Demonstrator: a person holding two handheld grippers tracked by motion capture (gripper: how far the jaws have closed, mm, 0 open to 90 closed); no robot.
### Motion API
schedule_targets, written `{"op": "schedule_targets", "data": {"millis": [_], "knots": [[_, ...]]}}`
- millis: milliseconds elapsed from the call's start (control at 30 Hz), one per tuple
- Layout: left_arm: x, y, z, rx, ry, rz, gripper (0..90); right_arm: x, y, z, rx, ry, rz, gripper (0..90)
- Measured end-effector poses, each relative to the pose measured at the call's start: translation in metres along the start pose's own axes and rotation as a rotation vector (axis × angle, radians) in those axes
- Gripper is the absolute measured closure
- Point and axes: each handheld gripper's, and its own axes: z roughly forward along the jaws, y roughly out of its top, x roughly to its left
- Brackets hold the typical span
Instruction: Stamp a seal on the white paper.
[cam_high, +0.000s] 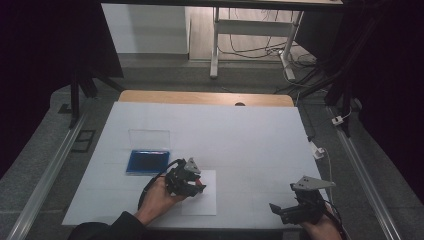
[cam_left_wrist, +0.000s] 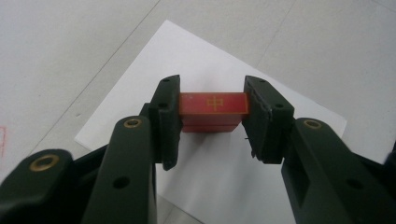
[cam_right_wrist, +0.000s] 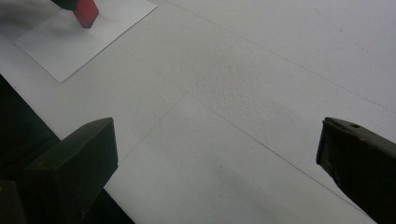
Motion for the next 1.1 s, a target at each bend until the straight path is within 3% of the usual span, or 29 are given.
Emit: {"op": "schedule_targets", "data": {"millis": [500, 633, 867, 1100], "knots": [[-0.009, -0.001, 0.001, 0.004, 0.056, 0.052, 59.0, 0.001, 0.000, 0.001, 0.011, 0.003, -0.008, 0.0], [-0.003, -0.003, 0.001, -0.011, 0.016, 0.014, 59.1, 0.001, 0.000, 0.001, 0.010, 0.005, -0.008, 0.0], [0.002, -0.004, 0.001, -0.021, -0.017, -0.012, 59.0, 0.001, 0.000, 0.001, 0.011, 0.004, -0.008, 0.0], [-0.006, -0.002, 0.002, -0.007, 0.037, 0.028, 59.1, 0.001, 0.001, 0.001, 0.012, 0.003, -0.008, 0.0]]}}
